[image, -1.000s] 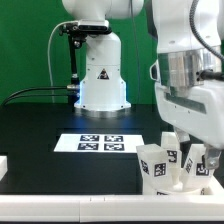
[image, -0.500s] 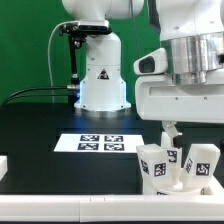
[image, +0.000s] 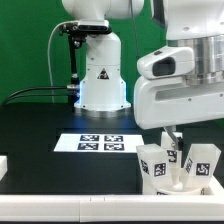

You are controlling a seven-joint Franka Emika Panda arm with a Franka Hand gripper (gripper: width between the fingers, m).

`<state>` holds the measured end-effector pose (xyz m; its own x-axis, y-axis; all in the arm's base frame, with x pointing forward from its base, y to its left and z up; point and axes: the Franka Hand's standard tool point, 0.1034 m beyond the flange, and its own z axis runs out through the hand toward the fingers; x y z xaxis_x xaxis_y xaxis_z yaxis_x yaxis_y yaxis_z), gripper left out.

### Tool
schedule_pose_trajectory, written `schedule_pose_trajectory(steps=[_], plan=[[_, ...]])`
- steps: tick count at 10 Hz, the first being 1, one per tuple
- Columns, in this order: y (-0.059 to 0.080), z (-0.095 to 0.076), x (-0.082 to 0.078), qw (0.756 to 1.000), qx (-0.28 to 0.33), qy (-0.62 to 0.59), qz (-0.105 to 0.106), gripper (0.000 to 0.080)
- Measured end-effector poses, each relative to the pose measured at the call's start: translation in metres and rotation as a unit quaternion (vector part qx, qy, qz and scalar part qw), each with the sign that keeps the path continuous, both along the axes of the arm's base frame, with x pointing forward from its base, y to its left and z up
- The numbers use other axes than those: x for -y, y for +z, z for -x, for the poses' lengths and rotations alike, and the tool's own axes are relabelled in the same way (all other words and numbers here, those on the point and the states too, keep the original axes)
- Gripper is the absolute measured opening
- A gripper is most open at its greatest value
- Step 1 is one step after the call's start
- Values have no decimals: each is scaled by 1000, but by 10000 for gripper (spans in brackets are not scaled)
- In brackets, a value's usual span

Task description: Assemble stool

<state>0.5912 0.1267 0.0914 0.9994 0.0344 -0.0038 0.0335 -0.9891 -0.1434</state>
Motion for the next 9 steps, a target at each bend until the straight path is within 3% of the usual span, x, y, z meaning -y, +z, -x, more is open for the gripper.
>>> schedule_pose_trajectory(steps=[4, 7, 9], plan=[[0, -2, 9, 991, 20, 131, 16, 649], [1, 3, -9, 927, 32, 372, 41, 649], [0, 2, -2, 907, 51, 416, 49, 649]])
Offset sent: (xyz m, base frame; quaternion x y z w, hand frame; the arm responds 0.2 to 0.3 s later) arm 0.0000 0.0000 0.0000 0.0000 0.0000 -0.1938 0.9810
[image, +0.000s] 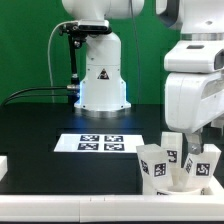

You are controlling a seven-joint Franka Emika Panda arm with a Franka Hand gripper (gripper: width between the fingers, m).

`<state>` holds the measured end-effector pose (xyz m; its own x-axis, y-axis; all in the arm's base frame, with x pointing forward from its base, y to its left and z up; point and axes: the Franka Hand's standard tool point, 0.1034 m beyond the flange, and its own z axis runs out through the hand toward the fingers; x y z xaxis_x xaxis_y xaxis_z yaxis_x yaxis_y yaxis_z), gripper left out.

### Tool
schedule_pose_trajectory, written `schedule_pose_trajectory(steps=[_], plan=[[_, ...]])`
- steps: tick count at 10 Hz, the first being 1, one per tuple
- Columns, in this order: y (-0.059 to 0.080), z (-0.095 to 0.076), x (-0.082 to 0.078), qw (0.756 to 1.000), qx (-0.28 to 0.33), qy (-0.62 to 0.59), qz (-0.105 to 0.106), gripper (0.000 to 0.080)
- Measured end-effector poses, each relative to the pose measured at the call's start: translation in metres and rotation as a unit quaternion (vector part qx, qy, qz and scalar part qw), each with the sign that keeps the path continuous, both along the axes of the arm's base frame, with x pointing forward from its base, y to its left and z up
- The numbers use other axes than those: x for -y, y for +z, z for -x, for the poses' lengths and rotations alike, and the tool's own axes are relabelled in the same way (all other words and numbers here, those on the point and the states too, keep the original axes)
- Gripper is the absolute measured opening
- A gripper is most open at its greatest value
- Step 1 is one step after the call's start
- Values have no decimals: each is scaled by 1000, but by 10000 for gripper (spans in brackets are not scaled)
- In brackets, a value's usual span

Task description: Assemble stool

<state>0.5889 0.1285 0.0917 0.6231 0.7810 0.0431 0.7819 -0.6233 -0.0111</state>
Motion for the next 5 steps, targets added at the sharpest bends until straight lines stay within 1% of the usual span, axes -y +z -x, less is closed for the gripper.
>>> schedule_pose_trajectory(steps=[1, 2, 3, 4, 5], plan=[[0, -1, 2, 1000, 1, 20, 5, 649], [-1, -1, 4, 998, 4, 66, 14, 649], [-6, -4, 3, 991, 8, 131, 36, 649], [-15, -6, -1, 977, 6, 203, 65, 649], [-27, -3, -8, 963, 4, 255, 87, 649]])
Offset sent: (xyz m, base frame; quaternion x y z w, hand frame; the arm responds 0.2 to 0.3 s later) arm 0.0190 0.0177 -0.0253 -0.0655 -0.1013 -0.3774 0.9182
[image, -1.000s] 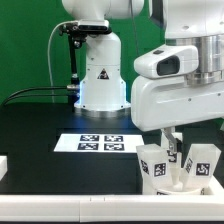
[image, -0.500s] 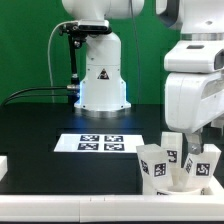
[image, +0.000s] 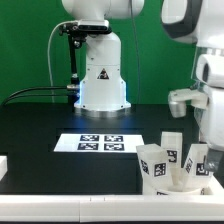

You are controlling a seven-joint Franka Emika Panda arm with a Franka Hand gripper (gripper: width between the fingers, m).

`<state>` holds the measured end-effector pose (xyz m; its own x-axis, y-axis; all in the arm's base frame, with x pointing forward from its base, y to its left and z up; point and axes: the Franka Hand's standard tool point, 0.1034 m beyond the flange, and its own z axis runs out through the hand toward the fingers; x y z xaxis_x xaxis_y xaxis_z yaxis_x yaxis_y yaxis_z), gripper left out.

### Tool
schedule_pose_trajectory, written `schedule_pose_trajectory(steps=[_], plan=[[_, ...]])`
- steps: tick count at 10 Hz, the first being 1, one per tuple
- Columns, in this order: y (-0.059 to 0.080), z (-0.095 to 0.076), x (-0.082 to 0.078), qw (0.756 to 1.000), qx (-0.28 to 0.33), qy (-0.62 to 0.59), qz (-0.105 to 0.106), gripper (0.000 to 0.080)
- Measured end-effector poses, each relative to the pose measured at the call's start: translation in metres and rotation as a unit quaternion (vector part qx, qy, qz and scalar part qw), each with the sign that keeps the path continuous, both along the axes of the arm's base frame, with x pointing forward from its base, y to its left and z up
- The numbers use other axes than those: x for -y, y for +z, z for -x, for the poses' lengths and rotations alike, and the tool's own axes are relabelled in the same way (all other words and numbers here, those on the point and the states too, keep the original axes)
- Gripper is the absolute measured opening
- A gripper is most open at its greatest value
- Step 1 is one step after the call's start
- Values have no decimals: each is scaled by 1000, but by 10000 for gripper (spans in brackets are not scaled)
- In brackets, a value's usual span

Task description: Assemble stool

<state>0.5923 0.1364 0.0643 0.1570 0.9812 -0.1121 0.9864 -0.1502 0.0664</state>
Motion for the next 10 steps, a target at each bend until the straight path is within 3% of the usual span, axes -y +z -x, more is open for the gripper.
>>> schedule_pose_trajectory(steps=[2, 3, 4, 5, 8, 10], plan=[[-2, 0, 3, 1000, 0, -4, 5, 649], [-2, 0, 3, 1000, 2, -17, 4, 536], [-3, 1, 3, 999, 4, -37, 3, 536], [-3, 0, 3, 997, 9, -78, 1, 364], [0, -7, 11, 974, 13, -225, -7, 333], [0, -9, 19, 928, 5, -372, -17, 333]])
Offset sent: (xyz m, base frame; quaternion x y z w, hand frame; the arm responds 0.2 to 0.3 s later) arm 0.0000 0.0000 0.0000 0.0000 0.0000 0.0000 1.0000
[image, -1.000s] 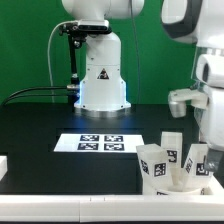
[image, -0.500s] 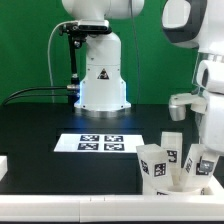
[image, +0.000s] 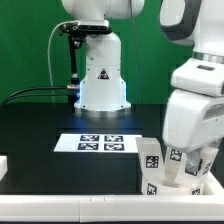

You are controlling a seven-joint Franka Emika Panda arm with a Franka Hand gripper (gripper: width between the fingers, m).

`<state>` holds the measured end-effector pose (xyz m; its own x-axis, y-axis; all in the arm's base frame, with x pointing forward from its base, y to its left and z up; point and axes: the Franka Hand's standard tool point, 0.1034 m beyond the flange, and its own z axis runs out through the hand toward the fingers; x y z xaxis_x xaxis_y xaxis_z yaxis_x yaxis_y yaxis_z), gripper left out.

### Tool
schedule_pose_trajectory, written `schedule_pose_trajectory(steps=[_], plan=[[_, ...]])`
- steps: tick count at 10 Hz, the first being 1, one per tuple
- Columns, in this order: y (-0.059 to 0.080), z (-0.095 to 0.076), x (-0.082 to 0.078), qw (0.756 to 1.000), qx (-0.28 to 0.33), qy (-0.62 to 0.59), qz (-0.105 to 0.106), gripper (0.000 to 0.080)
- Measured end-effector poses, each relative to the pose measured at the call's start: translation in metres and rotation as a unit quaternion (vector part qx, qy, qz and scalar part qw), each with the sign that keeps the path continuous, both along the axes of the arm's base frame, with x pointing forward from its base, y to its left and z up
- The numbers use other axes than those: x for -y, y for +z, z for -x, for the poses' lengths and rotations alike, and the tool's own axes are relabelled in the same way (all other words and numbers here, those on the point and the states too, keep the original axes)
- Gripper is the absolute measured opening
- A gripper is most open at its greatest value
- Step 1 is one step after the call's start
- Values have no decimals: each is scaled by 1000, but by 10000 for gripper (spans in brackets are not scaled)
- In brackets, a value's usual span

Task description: Assemble stool

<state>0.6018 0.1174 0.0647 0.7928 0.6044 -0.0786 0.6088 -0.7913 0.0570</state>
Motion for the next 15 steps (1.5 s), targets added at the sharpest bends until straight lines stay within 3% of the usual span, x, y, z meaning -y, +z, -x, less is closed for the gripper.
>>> schedule_pose_trajectory(steps=[1, 5, 7, 8, 9, 11, 14, 15], plan=[[-3, 3, 4, 996, -1, -83, -13, 333], [-3, 2, 11, 973, 10, -232, -12, 333], [-4, 5, 28, 915, 0, -403, -14, 333], [-4, 5, 31, 901, -1, -434, -15, 333], [-4, 4, 39, 864, -2, -503, -21, 334], [-3, 3, 42, 835, 9, -550, -13, 334], [-2, 1, 51, 772, 17, -635, -5, 334], [-2, 1, 56, 727, 22, -687, -5, 334]])
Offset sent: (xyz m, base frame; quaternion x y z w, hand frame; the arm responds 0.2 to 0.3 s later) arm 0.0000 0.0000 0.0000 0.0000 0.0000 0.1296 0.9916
